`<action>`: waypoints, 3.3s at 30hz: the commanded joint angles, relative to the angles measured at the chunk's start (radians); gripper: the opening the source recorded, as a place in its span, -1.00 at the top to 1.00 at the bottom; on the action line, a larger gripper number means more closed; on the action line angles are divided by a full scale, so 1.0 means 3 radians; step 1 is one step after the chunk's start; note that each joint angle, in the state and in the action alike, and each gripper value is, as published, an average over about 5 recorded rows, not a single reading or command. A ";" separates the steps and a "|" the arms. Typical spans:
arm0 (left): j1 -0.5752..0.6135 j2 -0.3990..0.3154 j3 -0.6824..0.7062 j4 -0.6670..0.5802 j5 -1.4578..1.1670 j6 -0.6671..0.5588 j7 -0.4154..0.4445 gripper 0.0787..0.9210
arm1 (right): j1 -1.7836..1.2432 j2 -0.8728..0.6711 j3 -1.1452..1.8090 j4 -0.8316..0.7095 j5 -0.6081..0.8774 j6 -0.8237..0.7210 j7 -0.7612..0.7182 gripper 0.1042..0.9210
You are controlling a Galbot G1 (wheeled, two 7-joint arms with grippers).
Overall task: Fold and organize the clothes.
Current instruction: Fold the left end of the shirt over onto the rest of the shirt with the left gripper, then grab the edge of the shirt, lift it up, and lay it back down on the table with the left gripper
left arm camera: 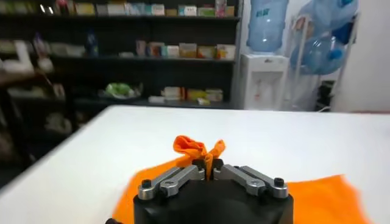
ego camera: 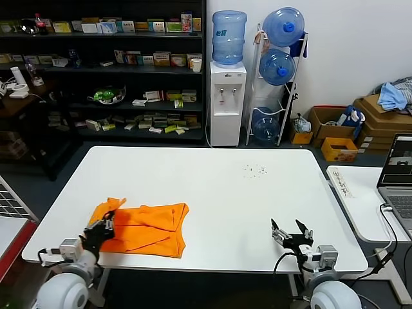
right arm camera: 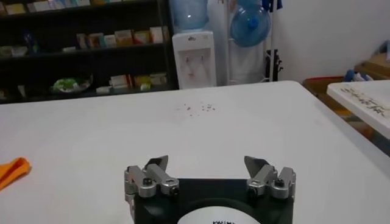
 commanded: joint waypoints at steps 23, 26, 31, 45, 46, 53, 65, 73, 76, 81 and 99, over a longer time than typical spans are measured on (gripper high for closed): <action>-0.0333 -0.0521 0.0731 -0.0072 -0.0420 0.0153 -0.0304 0.88 | 0.0022 0.0121 -0.0048 -0.0040 -0.0011 -0.0022 0.0025 -0.76; -0.0323 -0.0529 0.0728 -0.0066 -0.0418 0.0147 -0.0237 0.87 | 0.0028 0.0115 -0.0048 -0.0043 -0.0003 -0.0023 0.0024 -0.76; -0.0308 -0.0546 0.0714 -0.0100 -0.0464 0.0109 -0.0119 0.62 | 0.0060 0.0131 -0.0079 -0.0065 0.0001 -0.0029 0.0023 -0.76; 0.0095 -0.0069 0.0002 -0.0029 -0.0320 -0.0081 0.0304 -0.34 | 0.0118 0.0126 -0.0124 -0.0112 0.0020 -0.0023 0.0006 -0.76; 0.0120 -0.0002 -0.0095 0.0090 -0.0273 -0.0138 0.0397 -0.41 | 0.0115 0.0122 -0.0124 -0.0106 0.0022 -0.0022 0.0004 -0.76; 0.0006 0.0380 -0.0276 0.0911 -0.0332 -0.0348 0.0857 -0.75 | 0.0112 0.0093 -0.0131 -0.0087 0.0036 -0.0024 -0.0002 -0.76; -0.0149 0.0338 -0.0118 0.1034 -0.0397 -0.0290 0.0853 -0.77 | 0.0079 0.0067 -0.0094 -0.0046 0.0050 -0.0031 0.0010 -0.76; -0.0186 0.0329 -0.0083 0.1017 -0.0346 -0.0288 0.0826 -0.77 | 0.0091 0.0087 -0.0110 -0.0048 0.0049 -0.0033 0.0015 -0.76; -0.0167 0.0334 -0.0069 0.1008 -0.0319 -0.0276 0.0827 -0.74 | 0.0088 0.0084 -0.0108 -0.0049 0.0049 -0.0031 0.0015 -0.76; -0.0144 0.0343 -0.0039 0.0978 -0.0315 -0.0246 0.0830 -0.47 | 0.0080 0.0063 -0.0097 -0.0039 0.0058 -0.0030 0.0015 -0.76; -0.0180 0.0335 0.0006 0.0822 -0.0363 -0.0035 0.0745 0.77 | 0.0067 0.0041 -0.0074 0.0009 0.0082 -0.0030 0.0031 -0.76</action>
